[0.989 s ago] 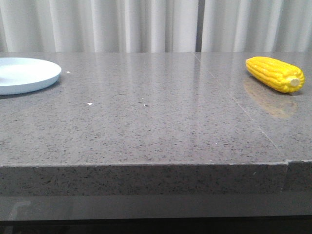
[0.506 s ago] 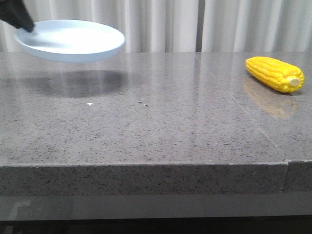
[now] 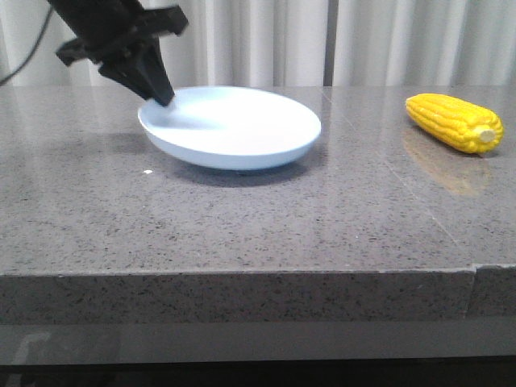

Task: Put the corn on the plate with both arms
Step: 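Lift the white plate with the left gripper toward the table center, set down, then open the left gripper and raise it away from the plate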

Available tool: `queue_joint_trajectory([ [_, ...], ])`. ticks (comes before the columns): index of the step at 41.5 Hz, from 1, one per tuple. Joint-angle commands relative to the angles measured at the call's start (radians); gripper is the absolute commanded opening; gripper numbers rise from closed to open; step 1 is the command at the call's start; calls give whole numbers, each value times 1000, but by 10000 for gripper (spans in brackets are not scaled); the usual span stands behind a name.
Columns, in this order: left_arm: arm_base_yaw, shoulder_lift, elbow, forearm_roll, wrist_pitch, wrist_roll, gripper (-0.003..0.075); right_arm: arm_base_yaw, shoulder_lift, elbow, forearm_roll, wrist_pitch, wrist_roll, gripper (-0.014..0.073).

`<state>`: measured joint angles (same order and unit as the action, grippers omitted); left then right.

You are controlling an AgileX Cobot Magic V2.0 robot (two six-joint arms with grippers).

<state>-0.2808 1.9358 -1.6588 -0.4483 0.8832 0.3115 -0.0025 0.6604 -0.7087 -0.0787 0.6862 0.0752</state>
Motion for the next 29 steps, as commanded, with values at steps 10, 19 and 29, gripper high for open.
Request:
queue_joint_trajectory([
  [10, -11, -40, -34, -44, -23, 1, 199, -6, 5, -28, -7, -62, -7, 622],
  [19, -7, -42, -36, -34, -5, 1, 421, -6, 5, -28, -7, -62, -7, 622],
  [29, -14, -147, -77, 8, 47, -3, 431, -6, 5, -28, -7, -62, -7, 622],
])
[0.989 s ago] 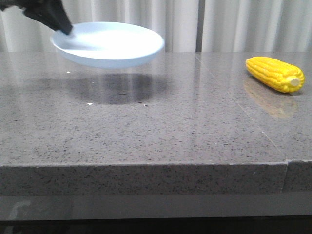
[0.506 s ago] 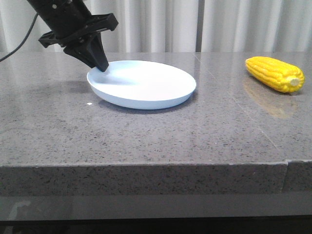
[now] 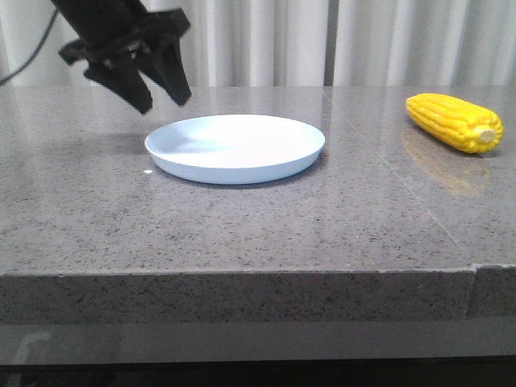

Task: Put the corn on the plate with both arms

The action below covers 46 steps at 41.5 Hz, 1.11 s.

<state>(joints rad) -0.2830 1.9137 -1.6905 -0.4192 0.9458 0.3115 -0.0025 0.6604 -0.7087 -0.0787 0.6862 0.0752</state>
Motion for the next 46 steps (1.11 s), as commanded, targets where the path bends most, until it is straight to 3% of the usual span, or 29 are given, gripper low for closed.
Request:
queue_joint_trajectory([
  [1, -15, -142, -46, -17, -16, -3, 431, -6, 5, -28, -7, -62, -7, 622],
  [10, -120, -318, -9, 86, 28, -18, 431, -6, 5, -28, -7, -62, -7, 622],
  [20, -251, -519, 148, 419, 22, -235, 431, -6, 5, -28, -7, -62, -7, 622],
  [46, -247, -1133, 661, 410, -87, -274, 430, -6, 5, -28, -7, -62, -7, 622],
])
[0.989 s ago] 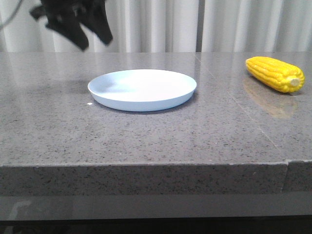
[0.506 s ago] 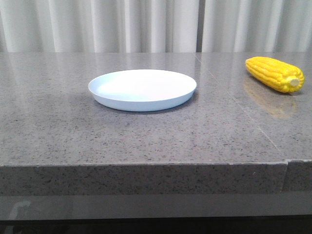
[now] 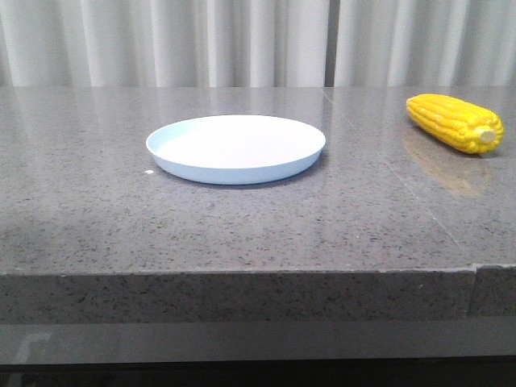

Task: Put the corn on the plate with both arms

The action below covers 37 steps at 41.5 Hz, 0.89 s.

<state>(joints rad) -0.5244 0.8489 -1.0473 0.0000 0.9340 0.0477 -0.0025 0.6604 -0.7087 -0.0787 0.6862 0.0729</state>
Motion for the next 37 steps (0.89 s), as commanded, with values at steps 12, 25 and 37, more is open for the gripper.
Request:
queue_joint_trajectory([
  [12, -6, -208, 115, -12, -75, -10, 430, -6, 5, -28, -7, -62, -5, 622],
  [25, -6, -211, 118, -12, -75, -10, 430, -6, 5, -30, 15, -123, -5, 622],
  [37, -6, -211, 118, -12, -75, -10, 430, 56, 146, -138, 33, -27, -9, 628],
])
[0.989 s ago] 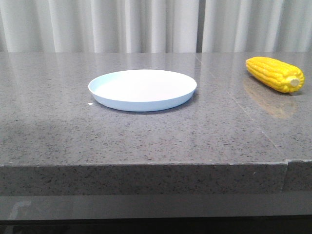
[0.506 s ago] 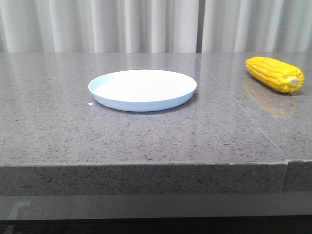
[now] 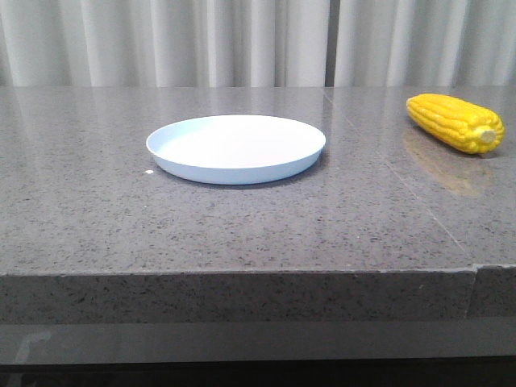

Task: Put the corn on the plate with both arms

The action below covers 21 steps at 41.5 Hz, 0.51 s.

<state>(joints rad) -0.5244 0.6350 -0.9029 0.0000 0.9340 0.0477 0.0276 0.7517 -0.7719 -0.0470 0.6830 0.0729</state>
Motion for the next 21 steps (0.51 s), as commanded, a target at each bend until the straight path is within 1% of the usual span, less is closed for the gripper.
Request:
queue_joint_trajectory([
  [1, -6, 3, -27, -12, -75, -10, 430, 31, 75, -85, 2, -14, -9, 628],
  [6, -6, 3, -27, -12, -75, -10, 430, 64, 209, -176, 2, 20, -9, 628],
  [21, -6, 3, -27, -12, -75, -10, 430, 65, 600, -455, 25, 16, -9, 625],
])
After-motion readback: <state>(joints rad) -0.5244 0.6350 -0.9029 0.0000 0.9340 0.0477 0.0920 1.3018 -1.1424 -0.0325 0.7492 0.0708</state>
